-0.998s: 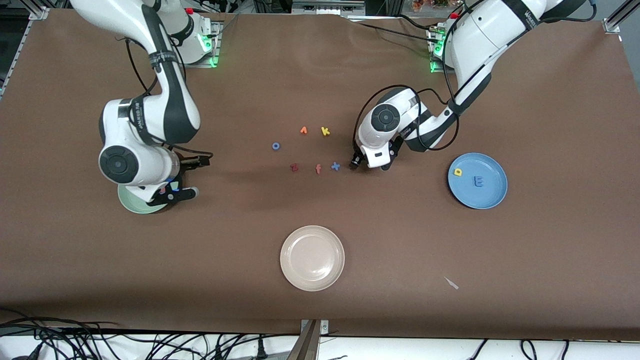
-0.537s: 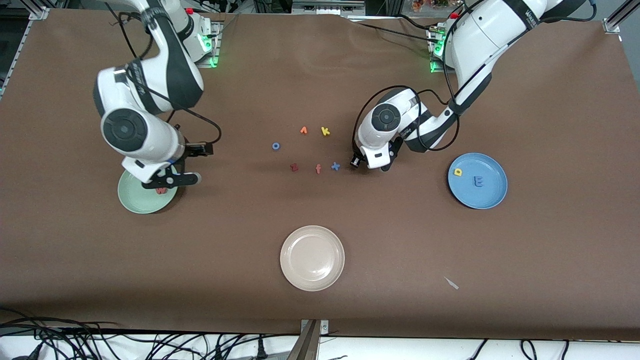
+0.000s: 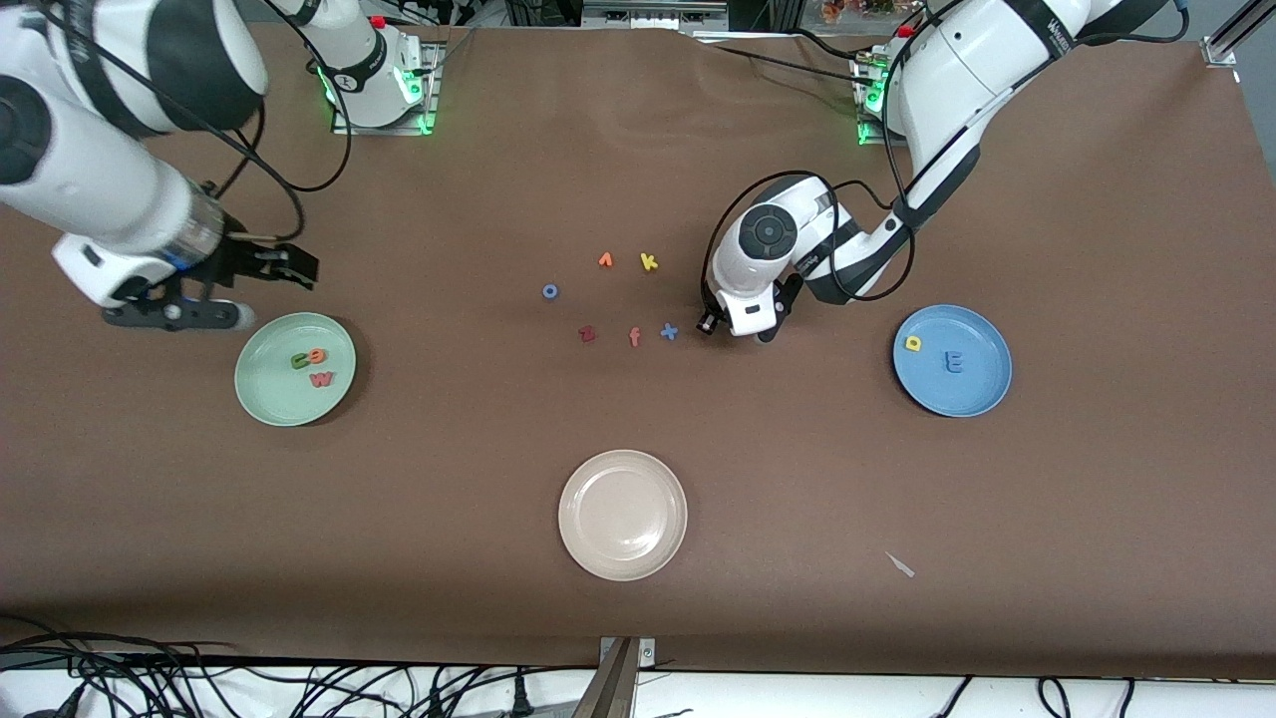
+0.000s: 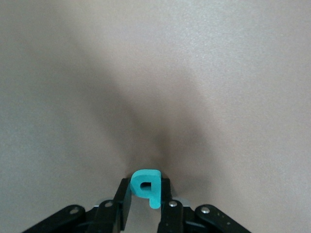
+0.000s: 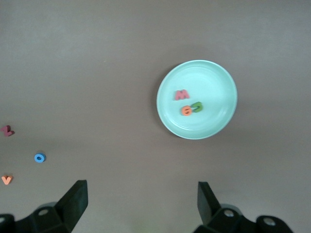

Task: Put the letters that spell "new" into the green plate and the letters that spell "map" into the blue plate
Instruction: 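Return the right arm to rest while the left gripper lifts teal p, then place teal p on the blue plate with the left gripper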

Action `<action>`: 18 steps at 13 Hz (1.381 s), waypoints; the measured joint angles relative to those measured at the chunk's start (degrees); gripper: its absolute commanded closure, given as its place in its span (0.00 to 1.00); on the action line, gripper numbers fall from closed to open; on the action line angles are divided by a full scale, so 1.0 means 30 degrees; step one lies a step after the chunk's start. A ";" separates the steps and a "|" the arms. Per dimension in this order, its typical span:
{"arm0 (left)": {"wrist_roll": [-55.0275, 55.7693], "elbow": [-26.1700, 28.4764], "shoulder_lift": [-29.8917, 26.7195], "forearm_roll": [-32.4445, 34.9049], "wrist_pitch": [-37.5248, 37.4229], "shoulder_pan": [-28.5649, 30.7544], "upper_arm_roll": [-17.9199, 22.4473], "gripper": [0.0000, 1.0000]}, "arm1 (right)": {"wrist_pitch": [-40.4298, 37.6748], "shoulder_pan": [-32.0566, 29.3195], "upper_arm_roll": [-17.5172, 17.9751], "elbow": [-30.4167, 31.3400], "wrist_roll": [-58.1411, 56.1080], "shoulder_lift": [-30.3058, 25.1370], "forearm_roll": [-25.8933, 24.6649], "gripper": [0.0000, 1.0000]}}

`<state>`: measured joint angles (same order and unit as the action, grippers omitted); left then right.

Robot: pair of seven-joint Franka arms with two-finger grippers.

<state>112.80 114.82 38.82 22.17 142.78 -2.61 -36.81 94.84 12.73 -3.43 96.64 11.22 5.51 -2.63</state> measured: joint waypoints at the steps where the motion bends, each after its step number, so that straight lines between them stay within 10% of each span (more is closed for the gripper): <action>1: -0.0091 -0.0006 -0.0016 0.0147 -0.0011 0.0007 0.0004 0.88 | -0.0032 -0.0095 -0.0244 -0.0029 0.0000 -0.0304 0.0020 0.00; 7: -0.4208 -0.0706 -0.1691 0.0266 -0.1970 0.1710 -0.0367 0.88 | -0.2028 -0.0548 -0.1467 -0.1718 -0.0641 -0.0636 0.0426 0.00; 13: -1.4195 -0.1016 -0.3382 0.0266 -0.8340 1.0526 -0.4925 0.87 | -0.2027 -0.0620 -0.1950 -0.1743 -0.1318 -0.0631 0.1260 0.00; 18: -2.2063 -0.0564 -0.3246 0.0267 -0.9531 1.4778 -0.4898 0.81 | -0.2068 -0.0615 -0.1959 -0.1748 -0.1376 -0.0604 0.1310 0.00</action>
<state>46.61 113.13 29.08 22.97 114.19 41.72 -51.51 88.64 10.88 -9.30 91.40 7.09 3.69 1.29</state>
